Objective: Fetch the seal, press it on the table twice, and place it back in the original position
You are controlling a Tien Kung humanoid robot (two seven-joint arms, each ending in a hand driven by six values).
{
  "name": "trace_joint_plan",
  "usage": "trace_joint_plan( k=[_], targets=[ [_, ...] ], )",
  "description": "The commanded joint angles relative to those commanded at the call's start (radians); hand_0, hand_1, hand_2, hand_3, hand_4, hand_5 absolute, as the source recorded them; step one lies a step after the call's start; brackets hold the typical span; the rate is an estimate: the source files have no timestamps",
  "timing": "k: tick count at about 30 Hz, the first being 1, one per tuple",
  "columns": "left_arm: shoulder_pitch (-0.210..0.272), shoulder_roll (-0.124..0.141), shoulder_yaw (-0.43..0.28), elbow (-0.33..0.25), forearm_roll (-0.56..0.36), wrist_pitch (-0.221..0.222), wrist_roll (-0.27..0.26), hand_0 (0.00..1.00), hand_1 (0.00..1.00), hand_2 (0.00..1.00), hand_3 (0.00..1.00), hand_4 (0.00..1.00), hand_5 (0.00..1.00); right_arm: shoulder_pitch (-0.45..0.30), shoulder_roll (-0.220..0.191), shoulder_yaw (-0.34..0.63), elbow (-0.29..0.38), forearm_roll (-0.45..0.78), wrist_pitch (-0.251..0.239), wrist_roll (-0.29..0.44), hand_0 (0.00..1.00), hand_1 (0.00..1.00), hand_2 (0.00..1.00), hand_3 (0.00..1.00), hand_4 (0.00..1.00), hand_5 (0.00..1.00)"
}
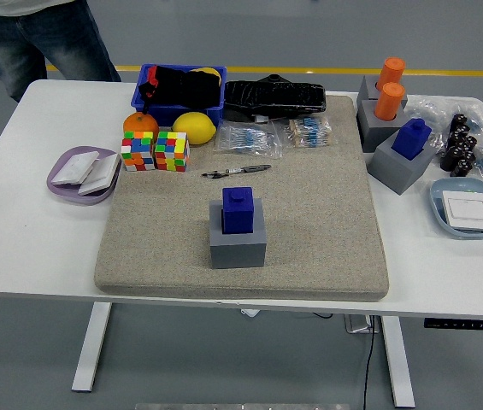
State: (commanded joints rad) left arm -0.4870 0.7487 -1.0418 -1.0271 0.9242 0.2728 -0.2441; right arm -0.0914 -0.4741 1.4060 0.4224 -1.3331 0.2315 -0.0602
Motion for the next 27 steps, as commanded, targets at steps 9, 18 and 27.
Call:
trace_joint_plan(
  k=[9, 18, 27],
  targets=[
    [-0.015, 0.006, 0.009, 0.009, -0.009, -0.002, -0.002, 0.841, 0.831, 0.842, 0.853, 0.809, 0.133, 0.000, -0.002, -0.001, 0.001, 0.000, 0.008, 0.002, 0.789, 0.698, 0.667, 0.653, 0.821, 0.458],
    [-0.016, 0.008, 0.004, 0.009, -0.008, -0.003, -0.001, 0.843, 0.831, 0.842, 0.853, 0.810, 0.133, 0.003, -0.001, 0.004, 0.001, -0.001, 0.009, 0.002, 0.788, 0.696, 0.668, 0.652, 0.824, 0.461],
    [-0.009, 0.008, 0.002, 0.006, -0.007, -0.003, 0.000, 0.843, 0.830, 0.842, 0.854, 0.810, 0.133, 0.001, 0.001, 0.001, 0.000, -0.001, 0.009, 0.001, 0.789, 0.698, 0.668, 0.654, 0.824, 0.462]
  ],
)
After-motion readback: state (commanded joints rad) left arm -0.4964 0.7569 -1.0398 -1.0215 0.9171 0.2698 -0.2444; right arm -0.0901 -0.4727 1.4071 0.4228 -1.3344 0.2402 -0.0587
